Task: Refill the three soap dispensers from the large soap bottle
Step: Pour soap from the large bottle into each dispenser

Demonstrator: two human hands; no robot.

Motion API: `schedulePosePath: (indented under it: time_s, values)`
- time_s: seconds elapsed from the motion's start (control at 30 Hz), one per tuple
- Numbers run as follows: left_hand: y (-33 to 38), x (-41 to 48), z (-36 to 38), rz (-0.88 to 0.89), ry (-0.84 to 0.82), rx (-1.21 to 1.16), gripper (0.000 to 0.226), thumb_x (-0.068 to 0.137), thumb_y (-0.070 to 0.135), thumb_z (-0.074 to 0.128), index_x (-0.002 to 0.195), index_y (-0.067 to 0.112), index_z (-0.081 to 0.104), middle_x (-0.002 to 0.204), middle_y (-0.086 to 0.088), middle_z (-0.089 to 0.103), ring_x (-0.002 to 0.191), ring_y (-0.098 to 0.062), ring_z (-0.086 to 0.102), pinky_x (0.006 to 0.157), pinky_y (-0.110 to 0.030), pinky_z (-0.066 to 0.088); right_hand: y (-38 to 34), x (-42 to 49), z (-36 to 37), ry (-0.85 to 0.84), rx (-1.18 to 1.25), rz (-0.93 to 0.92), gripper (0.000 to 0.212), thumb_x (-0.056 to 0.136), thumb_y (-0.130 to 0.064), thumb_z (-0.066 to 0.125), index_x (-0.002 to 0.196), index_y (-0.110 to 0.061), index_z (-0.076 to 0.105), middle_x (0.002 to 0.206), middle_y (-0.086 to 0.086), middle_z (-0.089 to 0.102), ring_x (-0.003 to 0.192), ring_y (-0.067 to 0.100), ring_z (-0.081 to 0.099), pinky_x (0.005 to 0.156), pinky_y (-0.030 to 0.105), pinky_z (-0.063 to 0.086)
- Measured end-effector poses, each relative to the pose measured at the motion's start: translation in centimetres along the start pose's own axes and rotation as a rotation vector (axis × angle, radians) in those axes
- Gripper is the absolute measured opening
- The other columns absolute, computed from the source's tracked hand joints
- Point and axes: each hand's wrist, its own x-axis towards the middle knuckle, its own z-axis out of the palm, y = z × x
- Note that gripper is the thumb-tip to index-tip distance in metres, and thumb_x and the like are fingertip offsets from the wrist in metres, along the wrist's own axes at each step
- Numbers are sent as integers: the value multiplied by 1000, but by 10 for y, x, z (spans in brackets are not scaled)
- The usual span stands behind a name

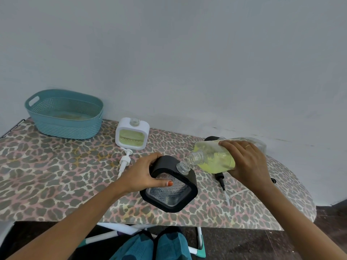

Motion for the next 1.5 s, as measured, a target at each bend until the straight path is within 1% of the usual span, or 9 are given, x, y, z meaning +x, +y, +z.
schedulePosePath:
  time_s: [0.17, 0.33, 0.43, 0.6, 0.8, 1.23, 1.33, 1.43, 1.5]
  values:
    - [0, -1, 2, -4, 6, -7, 81, 45, 67, 76, 104, 15, 56, 99, -6, 67, 92, -15, 64, 86, -31, 52, 1, 1, -1, 5, -6, 1, 76, 41, -10, 91, 104, -14, 50, 88, 5, 73, 69, 25, 67, 61, 26, 48]
    - [-2, -2, 3, 1, 23, 8, 79, 45, 68, 75, 103, 18, 57, 98, -6, 67, 92, -17, 64, 87, -39, 52, 1, 2, -2, 10, -11, -5, 75, 41, -7, 89, 104, -13, 50, 88, 6, 73, 70, 25, 67, 62, 28, 48]
    - [-3, -1, 4, -1, 28, -5, 78, 43, 69, 75, 102, 20, 57, 98, -5, 67, 92, -16, 64, 87, -37, 52, 2, 2, -4, 19, -5, -6, 74, 41, -5, 89, 103, -12, 50, 88, 7, 73, 70, 25, 68, 69, 27, 39]
    - [-3, 0, 4, 14, 29, -15, 77, 43, 70, 74, 101, 24, 56, 100, -3, 66, 93, -12, 64, 86, -30, 52, 2, 2, -5, 28, 4, -13, 69, 46, -11, 89, 103, -12, 50, 88, 8, 73, 69, 26, 68, 69, 27, 35]
    - [-3, 0, 6, 22, 30, -27, 74, 42, 71, 74, 100, 30, 55, 101, 1, 66, 93, -8, 64, 85, -24, 52, 3, 2, -8, 37, -6, -33, 69, 46, -15, 90, 102, -13, 50, 87, 7, 73, 68, 25, 68, 61, 27, 50]
    - [-4, -1, 9, 35, 46, -35, 70, 43, 70, 74, 98, 31, 55, 94, 4, 66, 91, -9, 64, 85, -25, 52, 8, 2, -11, 45, -6, -35, 69, 47, -18, 91, 103, -12, 51, 88, 9, 73, 72, 27, 69, 62, 30, 52]
    - [-4, -1, 10, 42, 48, -42, 70, 44, 69, 74, 99, 29, 55, 94, 3, 66, 90, -7, 64, 83, -22, 52, 9, 3, -12, 55, -10, -40, 69, 47, -20, 91, 102, -11, 51, 88, 9, 73, 72, 26, 69, 62, 29, 52]
    - [-3, -1, 11, 40, 51, -59, 70, 43, 69, 74, 98, 31, 54, 99, 10, 65, 90, -5, 64, 80, -15, 50, 10, 4, -12, 64, -9, -39, 67, 48, -21, 90, 102, -12, 51, 87, 8, 73, 71, 26, 69, 61, 29, 52]
    - [-2, -2, 11, 37, 58, -66, 70, 42, 69, 74, 98, 31, 55, 93, 8, 67, 90, -4, 64, 78, -13, 49, 10, 5, -12, 68, -12, -42, 66, 48, -20, 90, 102, -11, 51, 87, 8, 73, 70, 26, 69, 61, 29, 52]
